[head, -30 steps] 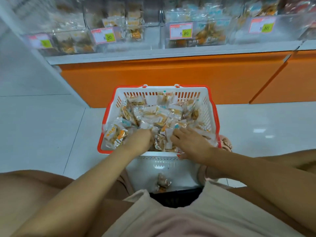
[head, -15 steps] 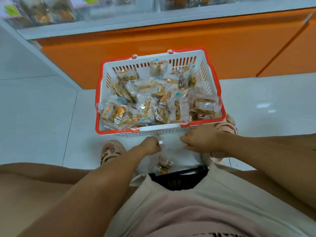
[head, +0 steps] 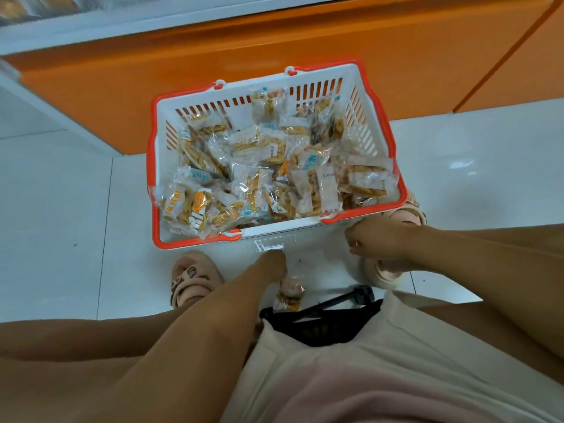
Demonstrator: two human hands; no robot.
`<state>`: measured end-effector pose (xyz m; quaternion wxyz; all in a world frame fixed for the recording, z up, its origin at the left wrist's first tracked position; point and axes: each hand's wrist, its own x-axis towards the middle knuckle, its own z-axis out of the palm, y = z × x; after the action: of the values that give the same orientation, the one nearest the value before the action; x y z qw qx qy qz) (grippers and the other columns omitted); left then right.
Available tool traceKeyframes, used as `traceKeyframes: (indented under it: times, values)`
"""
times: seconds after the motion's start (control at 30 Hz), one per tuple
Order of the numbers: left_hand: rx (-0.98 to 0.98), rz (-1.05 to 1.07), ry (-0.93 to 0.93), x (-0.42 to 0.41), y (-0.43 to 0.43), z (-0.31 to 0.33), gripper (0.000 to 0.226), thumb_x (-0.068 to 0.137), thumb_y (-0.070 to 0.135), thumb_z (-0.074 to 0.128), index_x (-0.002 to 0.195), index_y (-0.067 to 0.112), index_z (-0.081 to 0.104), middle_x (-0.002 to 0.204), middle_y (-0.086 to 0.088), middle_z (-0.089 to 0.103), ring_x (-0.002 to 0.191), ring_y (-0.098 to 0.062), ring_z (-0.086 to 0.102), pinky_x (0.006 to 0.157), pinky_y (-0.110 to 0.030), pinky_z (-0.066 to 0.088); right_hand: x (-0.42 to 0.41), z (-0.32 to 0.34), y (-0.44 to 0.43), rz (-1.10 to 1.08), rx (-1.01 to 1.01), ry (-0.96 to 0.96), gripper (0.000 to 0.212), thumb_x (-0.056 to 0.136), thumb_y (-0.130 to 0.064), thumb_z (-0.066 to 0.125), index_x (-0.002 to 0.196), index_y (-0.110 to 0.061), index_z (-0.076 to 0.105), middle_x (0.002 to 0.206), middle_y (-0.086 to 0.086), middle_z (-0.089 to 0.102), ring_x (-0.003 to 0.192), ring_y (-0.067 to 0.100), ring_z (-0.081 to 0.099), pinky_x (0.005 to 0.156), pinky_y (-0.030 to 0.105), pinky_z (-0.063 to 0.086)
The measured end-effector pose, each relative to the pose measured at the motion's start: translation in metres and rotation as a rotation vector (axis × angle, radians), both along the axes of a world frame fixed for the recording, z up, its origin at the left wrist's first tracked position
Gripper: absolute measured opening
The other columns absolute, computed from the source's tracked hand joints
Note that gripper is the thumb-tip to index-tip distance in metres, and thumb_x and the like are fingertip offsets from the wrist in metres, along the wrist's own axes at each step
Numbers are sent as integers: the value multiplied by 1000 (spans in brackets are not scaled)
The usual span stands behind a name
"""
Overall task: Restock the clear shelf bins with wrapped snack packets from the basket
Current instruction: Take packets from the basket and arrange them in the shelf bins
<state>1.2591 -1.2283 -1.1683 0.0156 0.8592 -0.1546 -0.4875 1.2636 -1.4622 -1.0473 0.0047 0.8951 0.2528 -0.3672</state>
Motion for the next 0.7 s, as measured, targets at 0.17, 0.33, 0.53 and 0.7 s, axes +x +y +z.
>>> traceKeyframes:
  times: [0.17, 0.33, 0.53, 0.7]
  values:
    - [-14, -144, 34, 22, -8, 45, 27, 94, 16, 56, 114, 1, 65, 116, -16, 64, 93, -25, 57, 80, -32, 46, -3, 19, 11, -39, 13, 114, 31, 95, -29, 53, 94, -2, 69, 92, 10, 68, 77, 20, 58, 75, 30, 44]
    - [-27, -359, 28, 28, -27, 106, 28, 94, 21, 55, 114, 4, 66, 113, -12, 65, 86, -19, 51, 78, -28, 42, 4, 72, 18, -130, 113, 206, 39, 92, -41, 57, 98, -5, 69, 97, 7, 69, 88, 24, 63, 81, 32, 48]
    - [-188, -327, -36, 34, -55, 221, 19, 95, 22, 54, 109, 11, 60, 106, -1, 60, 95, -19, 56, 81, -30, 46, 15, 156, 13, -319, 383, 110, 40, 81, -47, 70, 112, -23, 66, 104, -14, 66, 94, 1, 61, 85, 19, 47]
    - [-455, -166, -261, 63, -54, 300, 8, 96, 28, 54, 92, 21, 55, 93, 3, 58, 85, -16, 56, 72, -32, 47, 27, 192, -12, -378, 432, -70, 22, 84, -37, 69, 104, -28, 67, 100, -17, 66, 92, 2, 61, 82, 22, 51]
